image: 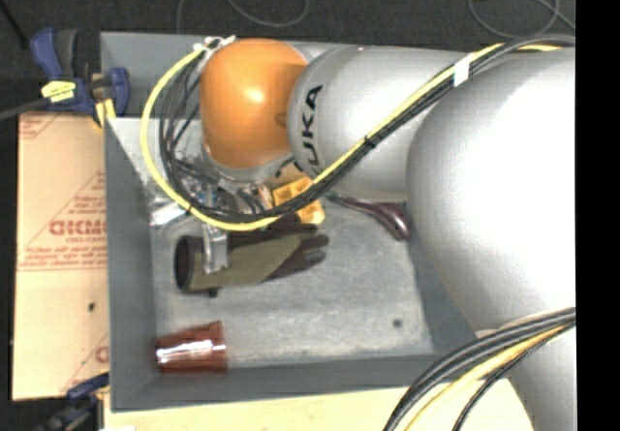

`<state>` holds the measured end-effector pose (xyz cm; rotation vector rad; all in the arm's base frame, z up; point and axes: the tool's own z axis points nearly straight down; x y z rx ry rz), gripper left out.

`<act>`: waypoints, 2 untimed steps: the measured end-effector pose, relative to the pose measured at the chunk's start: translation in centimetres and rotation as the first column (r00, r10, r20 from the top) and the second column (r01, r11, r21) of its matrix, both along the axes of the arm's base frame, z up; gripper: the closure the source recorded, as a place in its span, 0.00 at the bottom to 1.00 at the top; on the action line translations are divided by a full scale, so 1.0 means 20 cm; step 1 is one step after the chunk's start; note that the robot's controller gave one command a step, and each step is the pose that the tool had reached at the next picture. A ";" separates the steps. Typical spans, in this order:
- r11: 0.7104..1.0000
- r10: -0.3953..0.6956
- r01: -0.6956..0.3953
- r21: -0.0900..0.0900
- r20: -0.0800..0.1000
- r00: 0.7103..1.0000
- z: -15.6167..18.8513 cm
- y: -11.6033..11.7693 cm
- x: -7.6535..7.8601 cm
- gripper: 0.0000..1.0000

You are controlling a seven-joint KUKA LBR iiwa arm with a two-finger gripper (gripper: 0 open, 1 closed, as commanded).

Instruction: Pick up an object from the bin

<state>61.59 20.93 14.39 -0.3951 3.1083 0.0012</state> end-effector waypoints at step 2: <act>0.979 -0.202 0.202 0.004 0.002 0.979 -0.15 0.00 0.03 0.00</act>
Offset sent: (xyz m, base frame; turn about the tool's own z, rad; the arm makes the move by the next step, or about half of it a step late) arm 0.0377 -0.0043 -0.0562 -0.5818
